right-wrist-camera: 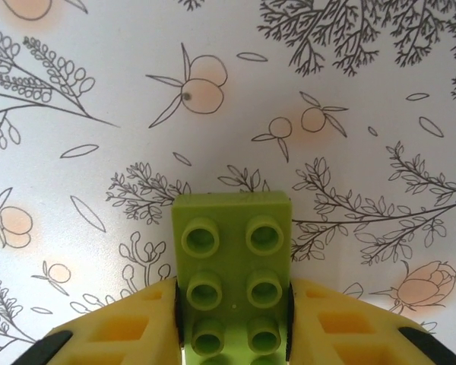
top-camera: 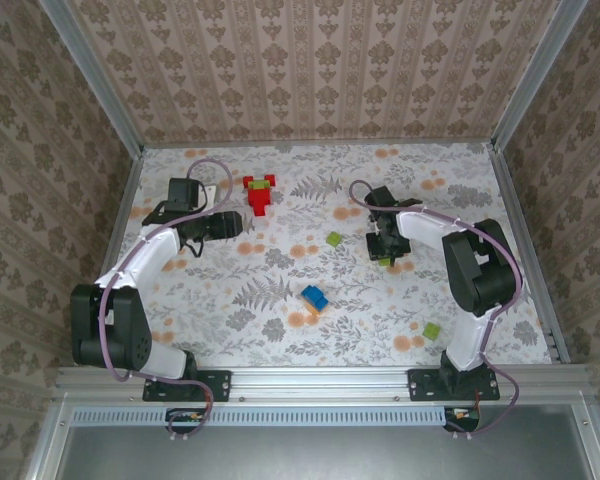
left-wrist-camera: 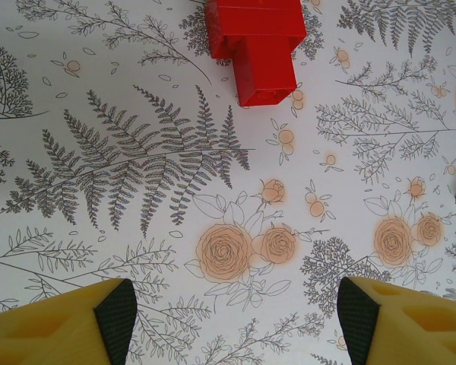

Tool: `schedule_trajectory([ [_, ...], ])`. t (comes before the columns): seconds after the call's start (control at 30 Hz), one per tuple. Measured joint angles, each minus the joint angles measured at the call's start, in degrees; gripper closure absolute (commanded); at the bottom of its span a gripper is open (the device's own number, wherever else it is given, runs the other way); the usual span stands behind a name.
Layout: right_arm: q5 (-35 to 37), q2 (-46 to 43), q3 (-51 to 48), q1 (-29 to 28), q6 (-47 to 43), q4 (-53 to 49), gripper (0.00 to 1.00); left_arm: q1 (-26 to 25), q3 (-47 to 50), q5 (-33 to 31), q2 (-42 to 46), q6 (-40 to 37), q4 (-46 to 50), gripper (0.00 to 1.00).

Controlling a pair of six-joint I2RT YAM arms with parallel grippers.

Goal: Assemble a carrot with lego

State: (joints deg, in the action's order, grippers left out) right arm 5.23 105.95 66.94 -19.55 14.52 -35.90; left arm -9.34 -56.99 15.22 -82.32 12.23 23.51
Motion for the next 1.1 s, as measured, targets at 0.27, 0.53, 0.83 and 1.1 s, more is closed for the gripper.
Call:
schedule_trajectory([
  [0.27,0.31,-9.68,1.4,-9.84,-1.4,-7.74,0.67,0.0,0.0,-0.02,0.0,0.0,0.02,0.27],
  [0.53,-4.76,-19.41,6.6,-21.38,-5.18,-16.31,0.67,0.0,0.0,0.0,0.0,0.0,0.02,0.27],
  [0.83,-8.7,-15.19,12.94,-30.84,-8.37,-21.59,0.67,0.0,0.0,-0.02,0.0,0.0,0.02,0.27],
  [1.1,-8.94,-9.66,14.75,-31.74,-9.57,-22.23,0.67,0.0,0.0,-0.02,0.0,0.0,0.02,0.27],
])
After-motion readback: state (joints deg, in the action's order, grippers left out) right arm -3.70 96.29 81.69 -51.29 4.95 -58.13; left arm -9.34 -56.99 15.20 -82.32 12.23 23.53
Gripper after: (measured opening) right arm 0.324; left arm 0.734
